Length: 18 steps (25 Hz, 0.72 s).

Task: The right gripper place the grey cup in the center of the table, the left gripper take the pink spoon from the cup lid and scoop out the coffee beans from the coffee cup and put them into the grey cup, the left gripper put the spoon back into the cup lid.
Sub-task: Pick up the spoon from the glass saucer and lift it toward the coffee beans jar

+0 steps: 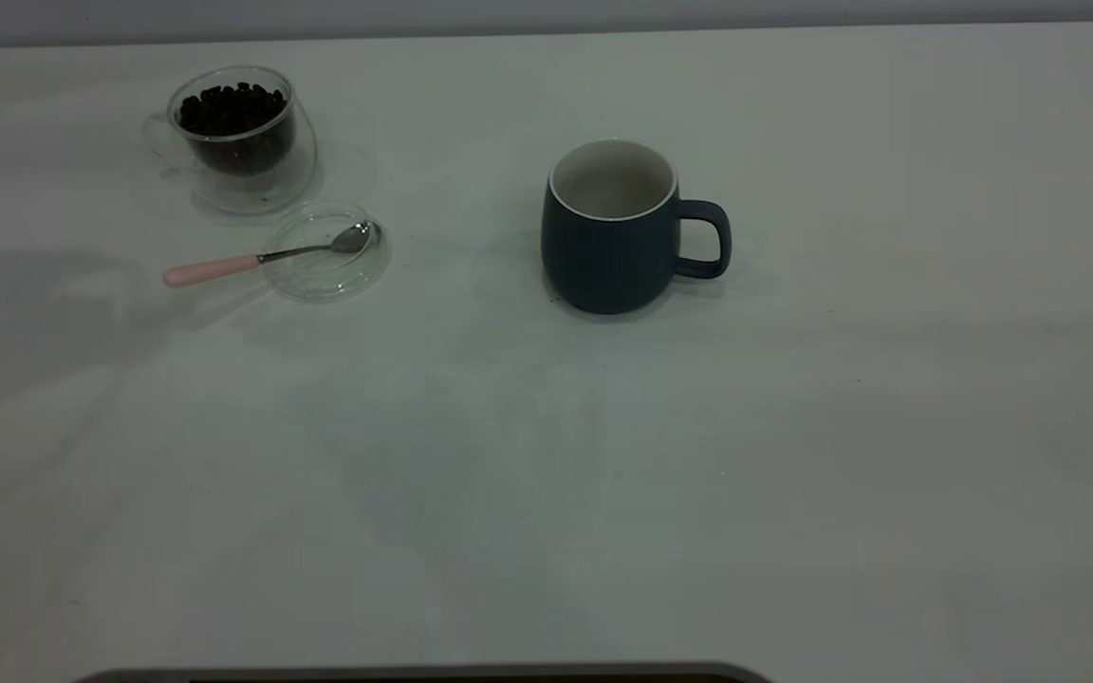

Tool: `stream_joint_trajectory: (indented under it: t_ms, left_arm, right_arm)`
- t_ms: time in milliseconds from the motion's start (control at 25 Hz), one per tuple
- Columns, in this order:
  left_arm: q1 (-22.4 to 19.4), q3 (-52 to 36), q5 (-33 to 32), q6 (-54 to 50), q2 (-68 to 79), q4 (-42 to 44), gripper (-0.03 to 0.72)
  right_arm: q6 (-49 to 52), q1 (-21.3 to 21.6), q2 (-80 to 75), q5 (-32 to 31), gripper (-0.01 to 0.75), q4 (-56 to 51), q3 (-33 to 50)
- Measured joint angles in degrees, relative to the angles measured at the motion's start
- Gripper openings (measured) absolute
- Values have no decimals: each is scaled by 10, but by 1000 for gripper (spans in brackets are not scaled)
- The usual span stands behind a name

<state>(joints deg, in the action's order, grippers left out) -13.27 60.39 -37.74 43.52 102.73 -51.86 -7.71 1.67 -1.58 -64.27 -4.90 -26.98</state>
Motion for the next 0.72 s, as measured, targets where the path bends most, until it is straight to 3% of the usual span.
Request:
stream_joint_trajectory:
  t_ms: [320,720]
  left_arm:
    - [-100,1,-91,238,165,-183,712]
    - [-111,5,-110,297,304,-248,712]
  right_arm:
    - [0,0,0,0,590,0,0]
    - [0,0,0,0,590,0,0]
